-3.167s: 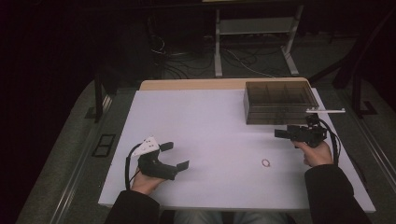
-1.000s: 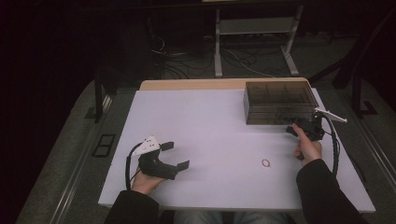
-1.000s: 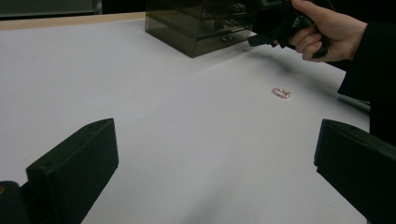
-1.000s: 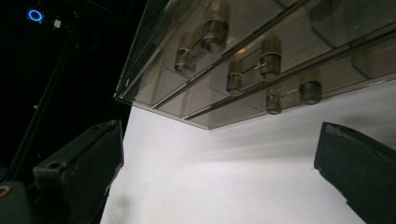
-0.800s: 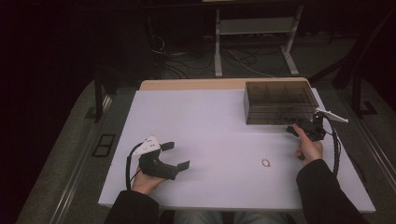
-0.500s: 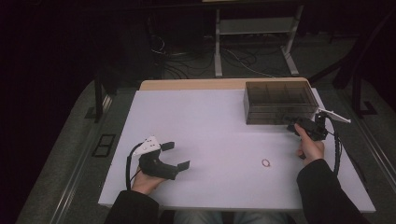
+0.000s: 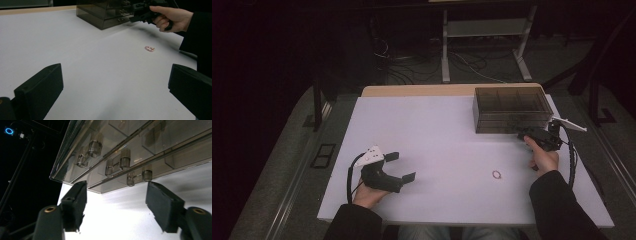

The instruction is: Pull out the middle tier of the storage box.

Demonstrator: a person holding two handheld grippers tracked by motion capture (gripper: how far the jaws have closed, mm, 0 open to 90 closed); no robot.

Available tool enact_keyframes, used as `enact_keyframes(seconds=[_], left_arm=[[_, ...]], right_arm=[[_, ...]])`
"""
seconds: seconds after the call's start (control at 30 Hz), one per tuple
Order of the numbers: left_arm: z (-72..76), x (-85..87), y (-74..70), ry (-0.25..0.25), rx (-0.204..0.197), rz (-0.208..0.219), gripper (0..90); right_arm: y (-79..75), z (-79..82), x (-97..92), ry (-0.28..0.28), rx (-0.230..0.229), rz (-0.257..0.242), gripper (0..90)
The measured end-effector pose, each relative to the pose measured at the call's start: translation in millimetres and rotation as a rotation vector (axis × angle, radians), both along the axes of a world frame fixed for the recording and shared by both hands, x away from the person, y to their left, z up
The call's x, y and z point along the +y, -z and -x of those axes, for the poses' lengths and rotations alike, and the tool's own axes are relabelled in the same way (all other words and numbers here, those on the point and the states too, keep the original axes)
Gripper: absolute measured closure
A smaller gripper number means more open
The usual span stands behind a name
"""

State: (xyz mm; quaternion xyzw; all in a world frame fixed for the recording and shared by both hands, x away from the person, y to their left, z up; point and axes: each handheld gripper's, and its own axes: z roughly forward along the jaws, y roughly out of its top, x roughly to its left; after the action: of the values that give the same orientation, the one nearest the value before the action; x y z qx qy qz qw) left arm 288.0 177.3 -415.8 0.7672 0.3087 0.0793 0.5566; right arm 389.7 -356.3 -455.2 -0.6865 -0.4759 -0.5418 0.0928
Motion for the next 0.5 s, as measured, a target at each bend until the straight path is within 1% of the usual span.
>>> enact_keyframes(seconds=[0.03, 0.07, 0.1, 0.13, 0.17, 0.3, 0.33, 0.37, 0.4, 0.47, 0.5], left_arm=[[0.0, 0.0, -0.1, 0.000, 0.000, 0.000, 0.0], [0.0, 0.1, -0.1, 0.000, 0.000, 0.001, 0.0], [0.0, 0.1, -0.1, 0.000, 0.000, 0.001, 0.0], [0.0, 0.1, -0.1, 0.000, 0.000, 0.001, 0.0], [0.0, 0.1, -0.1, 0.000, 0.000, 0.001, 0.0], [-0.1, 0.0, 0.0, 0.001, -0.002, -0.001, 0.0], [-0.2, -0.1, 0.0, 0.002, -0.001, -0.001, 0.0], [-0.1, -0.2, 0.1, 0.002, 0.000, -0.001, 0.0], [0.0, -0.3, 0.1, 0.002, 0.000, -0.001, 0.0], [-0.1, -0.3, 0.1, 0.003, -0.001, -0.002, 0.0], [-0.1, -0.3, 0.1, 0.003, -0.001, -0.002, 0.0]], right_arm=[[0.0, 0.0, 0.0, 0.000, 0.000, 0.000, 36.1], [-0.3, 0.2, -0.2, 0.005, 0.003, 0.002, 39.1], [-0.3, 0.2, -0.2, 0.005, 0.003, 0.002, 39.1], [-0.2, 0.2, -0.3, 0.008, 0.004, 0.007, 42.3], [-0.2, 0.2, -0.3, 0.008, 0.004, 0.007, 42.3], [-0.2, -0.1, -0.4, 0.009, 0.006, 0.009, 47.2], [0.2, -0.4, -0.9, 0.015, -0.001, 0.012, 49.3], [-0.2, -0.2, -1.4, 0.020, 0.006, 0.010, 50.7], [0.4, -0.4, -2.1, 0.026, 0.000, 0.015, 52.4], [1.2, -1.0, -3.6, 0.049, 0.013, 0.005, 58.2], [1.2, -1.0, -3.6, 0.049, 0.013, 0.005, 58.2]])
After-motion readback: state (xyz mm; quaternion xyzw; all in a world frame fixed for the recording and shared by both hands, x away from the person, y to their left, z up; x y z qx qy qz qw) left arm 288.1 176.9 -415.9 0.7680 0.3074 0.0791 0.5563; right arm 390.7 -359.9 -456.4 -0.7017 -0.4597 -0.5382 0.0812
